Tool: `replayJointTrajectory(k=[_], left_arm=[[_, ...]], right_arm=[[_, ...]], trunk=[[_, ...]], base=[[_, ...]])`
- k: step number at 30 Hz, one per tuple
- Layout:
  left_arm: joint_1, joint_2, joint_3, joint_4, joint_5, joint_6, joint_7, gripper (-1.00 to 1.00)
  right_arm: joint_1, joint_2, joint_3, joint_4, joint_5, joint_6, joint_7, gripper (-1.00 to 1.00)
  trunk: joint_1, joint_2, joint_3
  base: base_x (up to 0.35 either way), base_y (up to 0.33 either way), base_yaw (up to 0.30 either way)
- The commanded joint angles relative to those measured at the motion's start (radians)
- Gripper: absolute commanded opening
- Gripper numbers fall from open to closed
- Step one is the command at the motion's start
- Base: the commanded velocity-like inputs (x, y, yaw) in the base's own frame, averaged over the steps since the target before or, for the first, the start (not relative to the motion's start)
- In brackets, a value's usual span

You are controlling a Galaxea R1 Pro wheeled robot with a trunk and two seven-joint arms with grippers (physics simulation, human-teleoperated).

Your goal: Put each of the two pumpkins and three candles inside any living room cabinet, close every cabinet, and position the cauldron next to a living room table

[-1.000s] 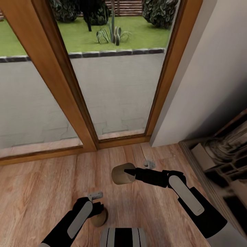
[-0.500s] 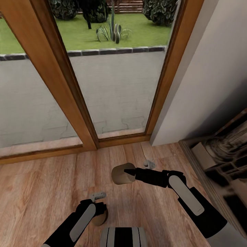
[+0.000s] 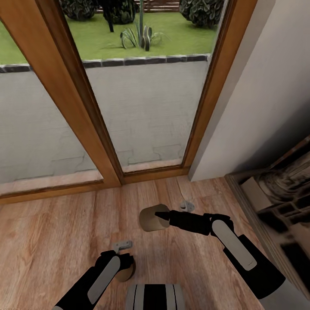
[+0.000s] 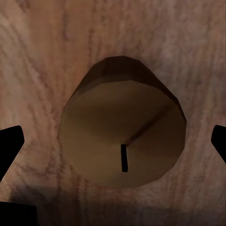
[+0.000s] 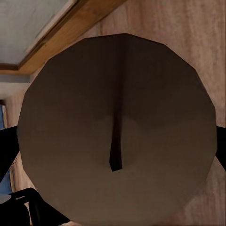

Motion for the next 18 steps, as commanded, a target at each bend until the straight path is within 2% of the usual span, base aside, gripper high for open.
replayJointTrajectory(k=[1, 3, 6, 8, 10, 13, 18], left_arm=[[-0.001, 0.001, -0.004, -0.001, 0.010, -0.001, 0.010, 1.00], [-0.001, 0.001, -0.004, -0.001, 0.010, -0.002, 0.010, 1.00], [-0.001, 0.001, -0.004, -0.001, 0.010, -0.002, 0.010, 1.00], [-0.001, 0.001, -0.004, -0.001, 0.009, -0.002, 0.010, 1.00], [-0.001, 0.001, -0.004, -0.001, 0.009, -0.002, 0.010, 1.00], [-0.001, 0.001, -0.004, -0.001, 0.009, -0.003, 0.010, 1.00], [-0.001, 0.001, -0.004, -0.003, 0.009, -0.004, 0.010, 1.00]], right_arm=[[-0.001, -0.001, 0.001, -0.006, -0.010, 0.002, -0.001, -1.00], [-0.001, -0.001, 0.002, -0.011, -0.012, 0.004, 0.032, -1.00], [-0.001, -0.002, 0.003, -0.014, -0.011, 0.006, 0.142, -1.00], [-0.001, -0.010, 0.004, -0.015, -0.005, 0.007, 0.262, -1.00], [-0.001, -0.021, 0.005, -0.013, -0.003, 0.006, 0.313, -1.00], [-0.001, -0.028, 0.005, -0.012, -0.001, 0.006, 0.342, -1.00], [-0.001, -0.030, 0.006, -0.004, 0.000, 0.006, 0.351, -1.00]], trunk=[[0.000, 0.000, -0.001], [0.000, 0.000, -0.001], [0.000, 0.000, -0.001], [0.000, 0.000, -0.001], [0.000, 0.000, -0.001], [0.001, -0.001, -0.012], [0.003, -0.002, -0.032]], base=[[0.000, 0.000, 0.000], [0.000, 0.000, 0.000], [0.000, 0.000, 0.000], [0.000, 0.000, 0.000], [0.000, 0.000, 0.000], [0.000, 0.000, 0.000], [0.000, 0.000, 0.000]])
